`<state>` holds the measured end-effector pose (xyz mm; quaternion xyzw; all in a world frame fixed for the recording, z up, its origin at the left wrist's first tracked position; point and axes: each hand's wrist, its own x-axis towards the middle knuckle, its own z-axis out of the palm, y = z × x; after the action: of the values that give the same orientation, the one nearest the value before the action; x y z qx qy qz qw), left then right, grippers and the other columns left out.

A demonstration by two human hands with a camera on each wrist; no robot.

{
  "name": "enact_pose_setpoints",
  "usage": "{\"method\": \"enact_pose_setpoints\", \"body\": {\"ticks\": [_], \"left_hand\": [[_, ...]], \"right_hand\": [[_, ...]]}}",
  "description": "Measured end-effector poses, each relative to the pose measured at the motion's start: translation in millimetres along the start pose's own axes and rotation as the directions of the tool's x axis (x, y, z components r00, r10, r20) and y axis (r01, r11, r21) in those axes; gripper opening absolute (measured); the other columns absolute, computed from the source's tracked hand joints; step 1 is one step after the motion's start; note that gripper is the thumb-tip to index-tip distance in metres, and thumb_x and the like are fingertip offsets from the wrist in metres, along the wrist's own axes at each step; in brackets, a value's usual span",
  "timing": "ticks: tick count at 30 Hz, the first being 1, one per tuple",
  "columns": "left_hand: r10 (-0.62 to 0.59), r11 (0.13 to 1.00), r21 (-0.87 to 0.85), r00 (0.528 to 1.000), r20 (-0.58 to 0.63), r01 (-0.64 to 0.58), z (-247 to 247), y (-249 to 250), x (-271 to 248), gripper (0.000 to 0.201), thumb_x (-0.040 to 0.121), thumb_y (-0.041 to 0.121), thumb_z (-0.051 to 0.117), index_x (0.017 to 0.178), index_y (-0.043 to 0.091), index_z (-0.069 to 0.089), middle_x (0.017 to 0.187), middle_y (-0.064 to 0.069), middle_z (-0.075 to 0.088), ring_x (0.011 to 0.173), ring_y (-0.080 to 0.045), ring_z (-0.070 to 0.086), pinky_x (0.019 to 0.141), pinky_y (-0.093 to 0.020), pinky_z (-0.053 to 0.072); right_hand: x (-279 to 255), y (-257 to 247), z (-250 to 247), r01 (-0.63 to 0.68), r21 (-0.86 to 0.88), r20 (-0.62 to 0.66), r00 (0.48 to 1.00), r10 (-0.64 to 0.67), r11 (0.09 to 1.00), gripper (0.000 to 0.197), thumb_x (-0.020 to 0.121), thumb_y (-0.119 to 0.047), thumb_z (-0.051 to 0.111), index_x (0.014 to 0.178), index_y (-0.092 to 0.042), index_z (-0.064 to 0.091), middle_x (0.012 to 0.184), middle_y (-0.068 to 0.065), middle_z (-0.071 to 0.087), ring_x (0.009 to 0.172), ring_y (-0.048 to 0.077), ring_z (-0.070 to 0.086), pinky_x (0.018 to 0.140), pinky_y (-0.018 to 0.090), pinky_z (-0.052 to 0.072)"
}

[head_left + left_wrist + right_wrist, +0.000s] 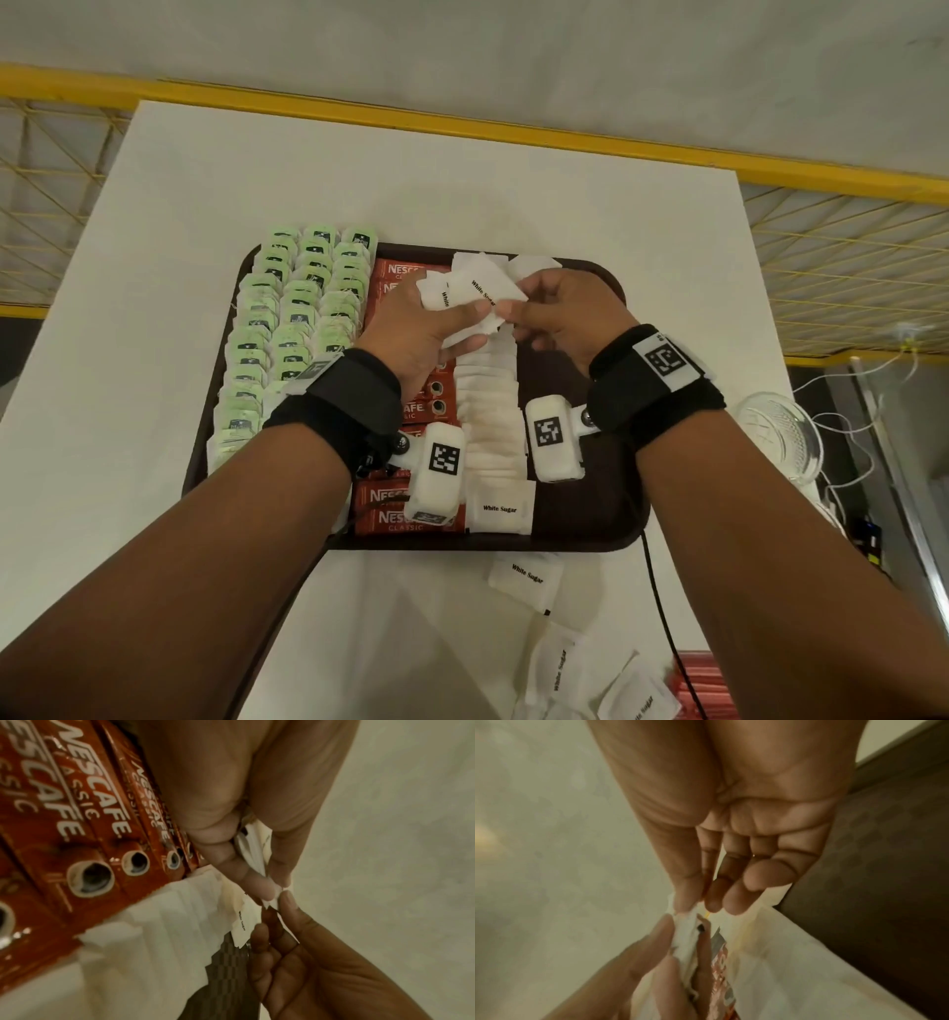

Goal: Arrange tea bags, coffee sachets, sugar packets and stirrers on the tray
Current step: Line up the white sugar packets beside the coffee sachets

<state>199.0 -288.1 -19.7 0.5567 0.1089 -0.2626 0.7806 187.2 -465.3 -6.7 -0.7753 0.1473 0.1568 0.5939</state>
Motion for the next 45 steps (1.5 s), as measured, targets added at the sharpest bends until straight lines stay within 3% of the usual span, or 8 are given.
{"method": "enact_pose_setpoints", "body": {"ticks": [4,14,19,23,29,36,41,45], "left_hand": [[-0.043,0.997,-0.071,0.999,-0.004,0.042,4,1,-2,0.021,0.091,-0.001,0.061,0.107,0.012,0.057,0.114,-0.009,0.062,0.105,-0.027,0.065,0.081,-0.037,0.060],[-0.145,0.983,-0.111,0.989,0.000,0.144,-3,-1,-6,0.030,0.094,-0.006,0.047,0.121,0.005,0.052,0.134,-0.012,0.052,0.119,-0.035,0.054,0.082,-0.042,0.060],[-0.140,0.990,-0.030,0.990,0.005,0.140,-8,-2,-7,0.036,0.095,-0.005,0.054,0.130,0.001,0.049,0.130,-0.013,0.059,0.116,-0.029,0.061,0.083,-0.040,0.060],[-0.095,0.995,0.007,0.995,0.002,0.095,-8,-3,-10,0.039,0.093,-0.002,0.059,0.130,0.006,0.050,0.124,-0.009,0.062,0.112,-0.027,0.063,0.080,-0.035,0.060],[-0.022,0.998,0.058,1.000,-0.017,0.023,-7,-6,-7,0.044,0.089,0.004,0.068,0.129,0.008,0.051,0.124,-0.010,0.065,0.106,-0.024,0.069,0.081,-0.036,0.059],[-0.070,0.997,-0.020,0.997,-0.019,0.070,-2,-6,-8,0.034,0.093,-0.004,0.057,0.125,0.004,0.053,0.123,-0.012,0.062,0.108,-0.028,0.065,0.084,-0.037,0.059],[-0.086,0.996,-0.035,0.996,-0.024,0.085,-4,-6,-8,0.027,0.096,-0.005,0.051,0.123,0.001,0.053,0.124,-0.011,0.061,0.115,-0.027,0.060,0.088,-0.034,0.058],[-0.042,0.998,0.055,0.999,-0.035,0.043,-6,-8,-11,0.034,0.096,0.002,0.056,0.129,0.005,0.052,0.124,-0.007,0.063,0.110,-0.022,0.064,0.077,-0.025,0.059]], "right_hand": [[6,4,-11,0.005,0.230,-0.172,0.985,0.035,0.973,0.014,0.089,-0.008,0.068,0.101,-0.007,0.059,0.090,0.013,0.071,0.068,0.018,0.068,0.058,0.026,0.053],[35,31,-34,-0.123,-0.301,-0.336,0.942,0.015,0.946,0.011,0.089,-0.016,0.068,0.099,-0.011,0.064,0.071,0.001,0.064,0.059,0.012,0.059,0.056,0.022,0.048],[50,30,-32,-0.191,-0.412,-0.374,0.927,0.026,0.891,0.020,0.082,-0.026,0.074,0.074,-0.025,0.056,0.096,0.007,0.071,0.091,0.027,0.068,0.089,0.039,0.054],[37,20,-26,-0.143,-0.455,-0.431,0.899,-0.077,0.879,0.025,0.084,-0.034,0.072,0.094,-0.013,0.062,0.094,0.001,0.065,0.090,0.022,0.062,0.077,0.030,0.046],[-13,-3,3,-0.005,-0.176,0.006,1.000,0.006,0.984,0.026,0.085,-0.035,0.073,0.097,-0.013,0.068,0.090,0.005,0.072,0.071,0.012,0.062,0.065,0.028,0.052],[-6,15,-11,-0.036,0.160,-0.189,0.980,0.066,0.986,0.014,0.095,-0.011,0.060,0.108,-0.007,0.056,0.098,0.015,0.072,0.071,0.018,0.070,0.060,0.027,0.055],[11,35,-34,-0.068,-0.388,-0.281,0.958,-0.048,0.919,0.016,0.094,-0.015,0.058,0.109,-0.014,0.059,0.091,0.007,0.063,0.086,0.030,0.066,0.078,0.044,0.057],[23,37,-33,-0.074,-0.552,-0.278,0.955,-0.099,0.831,0.017,0.090,-0.016,0.063,0.107,-0.013,0.064,0.076,-0.006,0.051,0.083,0.021,0.057,0.078,0.032,0.047]]}}
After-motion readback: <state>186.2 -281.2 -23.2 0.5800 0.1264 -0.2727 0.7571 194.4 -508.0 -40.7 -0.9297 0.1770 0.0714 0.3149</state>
